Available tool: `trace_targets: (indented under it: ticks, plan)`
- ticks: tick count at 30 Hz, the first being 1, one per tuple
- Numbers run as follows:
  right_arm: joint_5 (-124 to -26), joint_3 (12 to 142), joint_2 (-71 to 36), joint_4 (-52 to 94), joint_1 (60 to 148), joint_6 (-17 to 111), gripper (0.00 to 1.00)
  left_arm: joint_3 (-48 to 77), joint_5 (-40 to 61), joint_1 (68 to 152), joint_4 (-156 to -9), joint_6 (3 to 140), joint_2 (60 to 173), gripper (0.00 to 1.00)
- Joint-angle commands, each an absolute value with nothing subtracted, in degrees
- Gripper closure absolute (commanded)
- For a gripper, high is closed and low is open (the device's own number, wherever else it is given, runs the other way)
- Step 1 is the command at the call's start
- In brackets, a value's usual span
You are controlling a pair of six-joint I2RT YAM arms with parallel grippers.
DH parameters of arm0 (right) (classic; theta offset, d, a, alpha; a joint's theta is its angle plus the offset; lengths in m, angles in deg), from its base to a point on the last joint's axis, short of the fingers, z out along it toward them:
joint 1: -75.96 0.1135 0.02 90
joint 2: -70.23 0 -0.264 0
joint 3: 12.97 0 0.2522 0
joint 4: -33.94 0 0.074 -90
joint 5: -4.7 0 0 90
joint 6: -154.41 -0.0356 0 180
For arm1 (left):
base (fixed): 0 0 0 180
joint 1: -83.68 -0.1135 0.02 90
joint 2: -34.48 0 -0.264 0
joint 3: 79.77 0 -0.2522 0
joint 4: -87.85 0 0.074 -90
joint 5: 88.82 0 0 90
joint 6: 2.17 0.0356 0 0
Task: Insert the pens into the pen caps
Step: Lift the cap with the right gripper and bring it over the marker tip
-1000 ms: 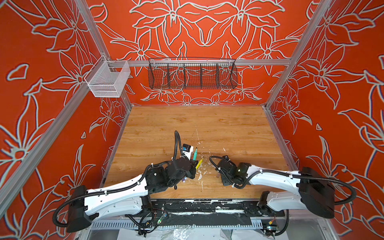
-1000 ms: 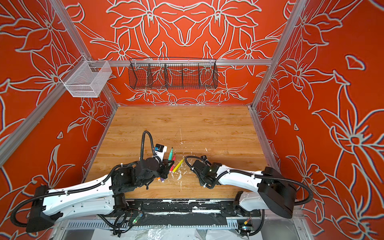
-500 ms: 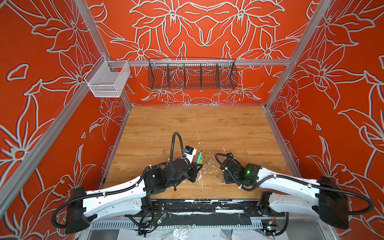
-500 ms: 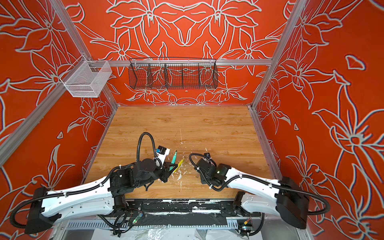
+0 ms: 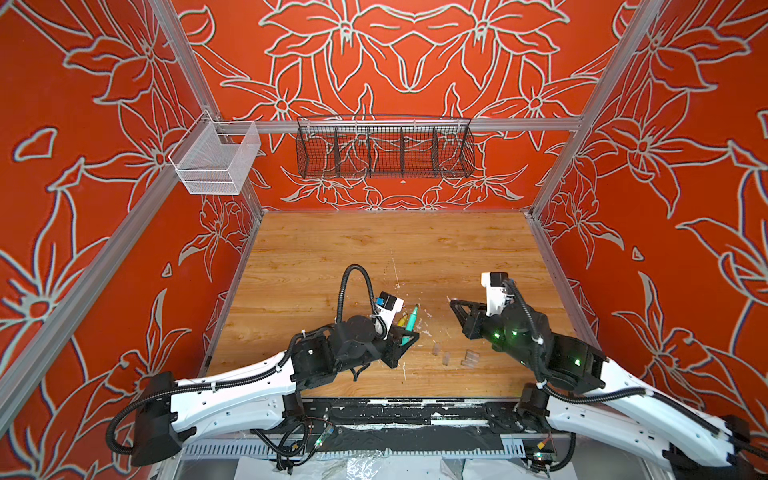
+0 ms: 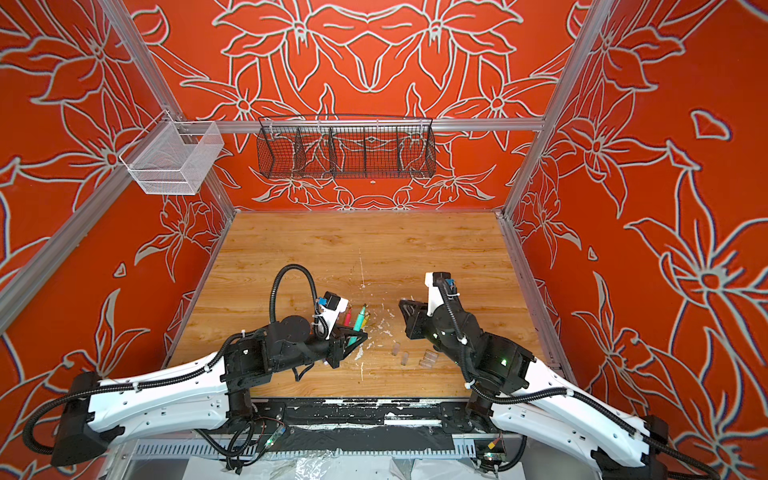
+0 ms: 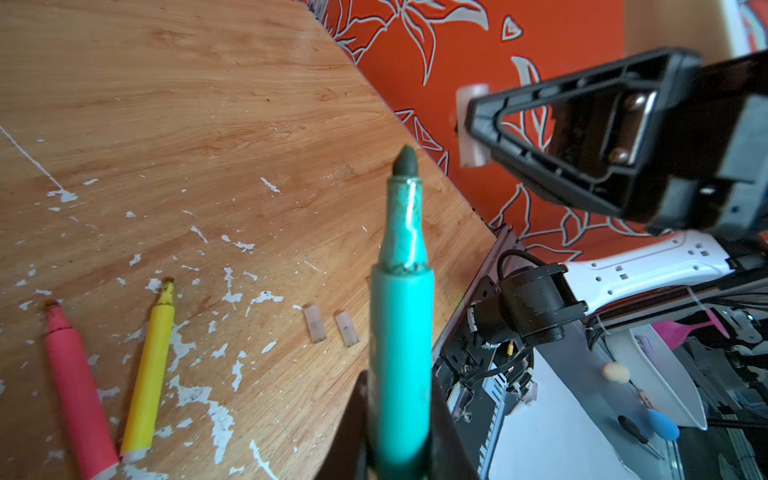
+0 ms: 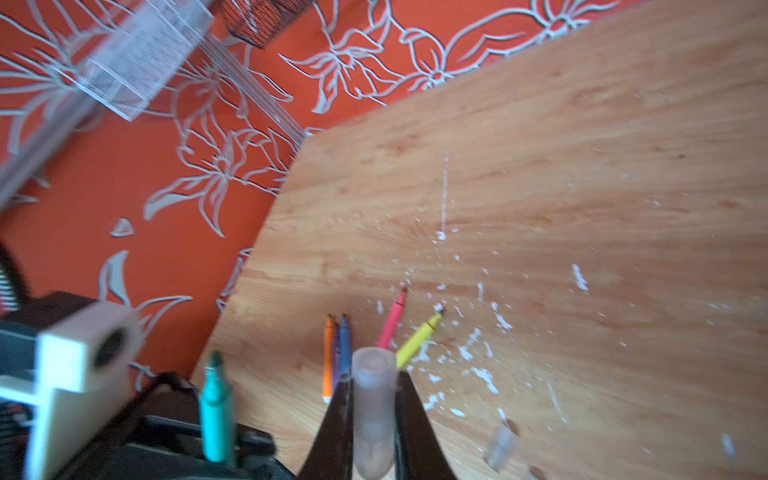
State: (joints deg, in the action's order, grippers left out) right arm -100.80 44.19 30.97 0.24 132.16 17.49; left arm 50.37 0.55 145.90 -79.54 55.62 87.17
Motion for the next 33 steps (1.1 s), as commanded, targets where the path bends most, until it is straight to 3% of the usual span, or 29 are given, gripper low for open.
trace_targets:
  ticks: [1, 11, 33]
  plan:
    - [-97.4, 42.7, 30.1, 12.7, 132.0, 16.4, 0.95, 50.5, 2.6, 145.9, -84.6, 54.2, 87.7, 1.0]
    - [-92.6, 39.7, 25.2, 31.0, 132.4, 14.6, 0.98, 49.6, 4.3, 145.9, -88.3, 52.1, 90.3, 1.0]
    - [-92.2, 37.0, 24.3, 32.5, 132.9, 13.2, 1.0, 48.4, 2.7, 145.9, -88.9, 51.8, 90.6, 1.0]
